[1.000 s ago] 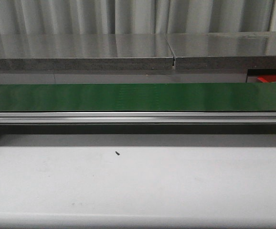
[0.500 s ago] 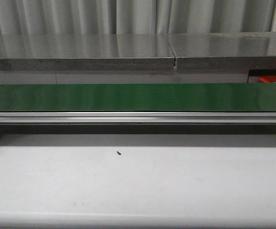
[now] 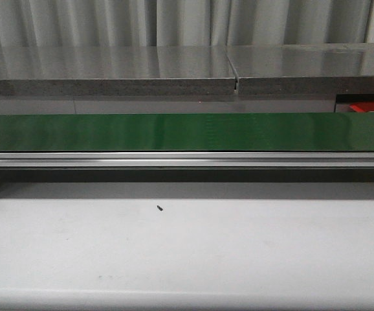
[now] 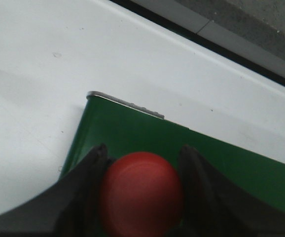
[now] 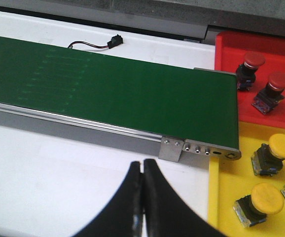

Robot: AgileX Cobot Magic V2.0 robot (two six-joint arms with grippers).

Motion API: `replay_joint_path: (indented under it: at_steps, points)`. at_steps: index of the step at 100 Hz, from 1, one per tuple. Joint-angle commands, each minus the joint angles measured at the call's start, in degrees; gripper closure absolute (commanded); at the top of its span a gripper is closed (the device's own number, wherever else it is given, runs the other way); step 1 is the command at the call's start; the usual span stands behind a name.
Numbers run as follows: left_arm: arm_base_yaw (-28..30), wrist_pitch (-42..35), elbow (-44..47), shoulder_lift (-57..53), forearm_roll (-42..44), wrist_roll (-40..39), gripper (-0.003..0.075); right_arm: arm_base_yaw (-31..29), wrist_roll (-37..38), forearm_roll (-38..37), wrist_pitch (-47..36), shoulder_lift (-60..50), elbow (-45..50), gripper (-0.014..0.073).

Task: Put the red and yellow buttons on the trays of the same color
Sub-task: 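Set the red button on the belt and open the left gripper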

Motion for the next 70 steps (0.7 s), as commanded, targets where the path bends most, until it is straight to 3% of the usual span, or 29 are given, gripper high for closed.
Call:
replay_joint_path:
  at_steps: [1,70]
  points:
    - [-1.1,-3.3,-0.2,-3.3,-4.5,2.3,0.0659,0.2,-0.4,0.8,-3.4,0.0,-1.4,0.0711]
    - [-3.4,-3.5,0.3,1.6,-4.8,3.5,0.0636,0.2,-0.4,0.8,-3.4,0.0,-1.4,0.0711]
